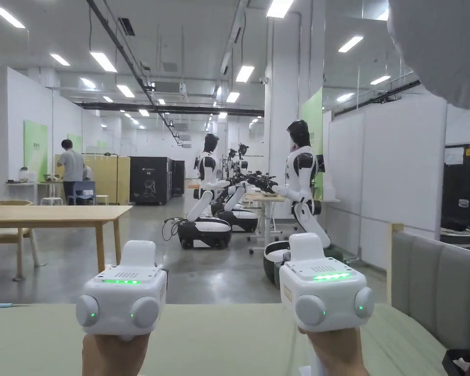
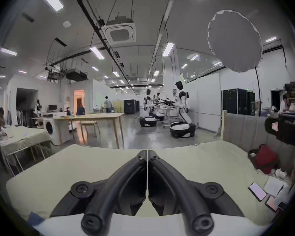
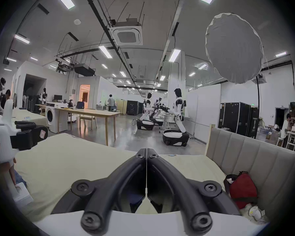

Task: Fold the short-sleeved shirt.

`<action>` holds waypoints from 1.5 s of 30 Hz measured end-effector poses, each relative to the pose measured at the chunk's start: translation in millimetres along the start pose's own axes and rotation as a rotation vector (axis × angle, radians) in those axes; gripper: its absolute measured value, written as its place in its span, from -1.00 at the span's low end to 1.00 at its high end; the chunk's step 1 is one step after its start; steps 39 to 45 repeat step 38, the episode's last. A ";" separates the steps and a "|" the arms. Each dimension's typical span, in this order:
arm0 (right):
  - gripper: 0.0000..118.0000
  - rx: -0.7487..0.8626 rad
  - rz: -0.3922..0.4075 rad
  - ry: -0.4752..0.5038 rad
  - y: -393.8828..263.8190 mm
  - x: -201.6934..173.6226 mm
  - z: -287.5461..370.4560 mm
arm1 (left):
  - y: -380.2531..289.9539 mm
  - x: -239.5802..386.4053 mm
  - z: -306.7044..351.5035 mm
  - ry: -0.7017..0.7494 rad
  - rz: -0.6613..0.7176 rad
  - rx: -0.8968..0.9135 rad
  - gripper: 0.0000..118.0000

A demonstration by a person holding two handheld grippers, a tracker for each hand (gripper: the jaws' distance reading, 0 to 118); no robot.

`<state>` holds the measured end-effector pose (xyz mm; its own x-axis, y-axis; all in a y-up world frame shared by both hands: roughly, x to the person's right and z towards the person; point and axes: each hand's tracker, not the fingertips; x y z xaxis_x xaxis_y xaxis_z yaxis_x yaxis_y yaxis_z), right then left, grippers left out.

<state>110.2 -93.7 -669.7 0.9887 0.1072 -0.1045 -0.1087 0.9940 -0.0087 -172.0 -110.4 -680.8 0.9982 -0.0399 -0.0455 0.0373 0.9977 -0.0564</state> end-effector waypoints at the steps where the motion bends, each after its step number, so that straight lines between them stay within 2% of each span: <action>1: -0.98 -0.001 -0.002 0.001 1.5 0.2 -0.2 | 1.6 -2.8 2.4 -0.006 0.019 -0.002 -1.00; 4: -0.98 -0.007 -0.010 0.002 5.3 0.7 1.6 | 8.3 -1.5 6.0 0.008 0.032 0.008 -1.00; 5: -0.98 -0.007 -0.017 0.011 5.4 0.9 3.4 | 9.7 -1.6 8.9 0.010 0.017 0.017 -0.91; 6: -0.94 0.000 -0.020 0.016 4.4 0.6 5.4 | 10.5 -1.9 11.5 0.010 0.015 0.027 -0.75; 7: -0.68 0.005 -0.028 0.018 3.6 0.6 7.3 | 12.3 -1.9 9.2 0.013 0.014 0.034 -0.20; 8: -0.21 0.005 -0.038 0.023 2.9 0.8 8.5 | 12.9 -2.4 10.8 0.015 0.017 0.037 0.46; 9: 0.45 -0.005 -0.055 0.034 2.0 1.6 7.7 | 13.8 -2.6 11.1 0.012 0.022 0.033 0.93; 10: 1.00 -0.027 -0.072 0.032 1.2 1.9 6.5 | 13.0 -2.6 12.7 -0.004 0.025 0.027 1.00; 14: 1.00 0.012 -0.094 -0.026 10.3 1.1 15.2 | 46.5 8.9 49.9 0.009 -0.014 0.064 1.00; 15: 1.00 -0.001 -0.097 -0.029 16.4 1.5 14.5 | 19.0 3.9 23.1 0.004 -0.019 0.070 1.00; 17: 1.00 -0.086 -0.112 -0.044 13.7 12.9 4.1 | 26.4 6.3 23.9 -0.004 -0.022 0.047 1.00; 22: 1.00 -0.150 -0.203 -0.081 28.7 16.4 9.2 | 27.0 3.4 17.0 -0.068 0.033 0.046 1.00; 23: 1.00 -0.185 -0.199 -0.068 31.7 17.4 8.9 | 25.3 2.4 17.2 -0.062 0.025 0.042 1.00; 25: 1.00 -0.246 -0.141 -0.060 34.5 18.4 8.3 | 26.9 3.6 15.4 -0.056 0.008 0.037 1.00; 26: 1.00 -0.235 -0.102 -0.092 34.4 15.8 7.5 | 26.8 3.3 15.0 -0.053 0.004 0.037 1.00; 28: 1.00 -0.114 -0.077 -0.203 29.0 10.1 10.5 | 26.7 2.0 15.0 -0.054 0.003 0.038 1.00; 29: 1.00 -0.125 -0.069 -0.223 26.5 9.4 10.2 | 27.3 2.2 14.9 -0.052 0.005 0.038 1.00; 31: 1.00 -0.115 -0.098 -0.149 26.9 13.6 11.3 | 25.6 0.6 16.6 -0.052 0.025 0.018 1.00; 35: 1.00 -0.108 -0.127 -0.220 33.4 4.3 21.9 | 26.2 -1.2 15.7 -0.041 0.021 0.010 1.00; 37: 1.00 -0.082 -0.142 -0.176 29.6 5.5 18.3 | 26.2 -1.5 15.2 -0.037 0.025 0.006 1.00; 38: 1.00 -0.061 -0.122 -0.139 28.1 5.0 19.7 | 26.2 -1.6 15.0 -0.038 0.027 0.005 1.00; 45: 1.00 -0.061 -0.122 -0.139 28.1 5.0 19.7 | 26.2 -1.6 15.0 -0.038 0.027 0.005 1.00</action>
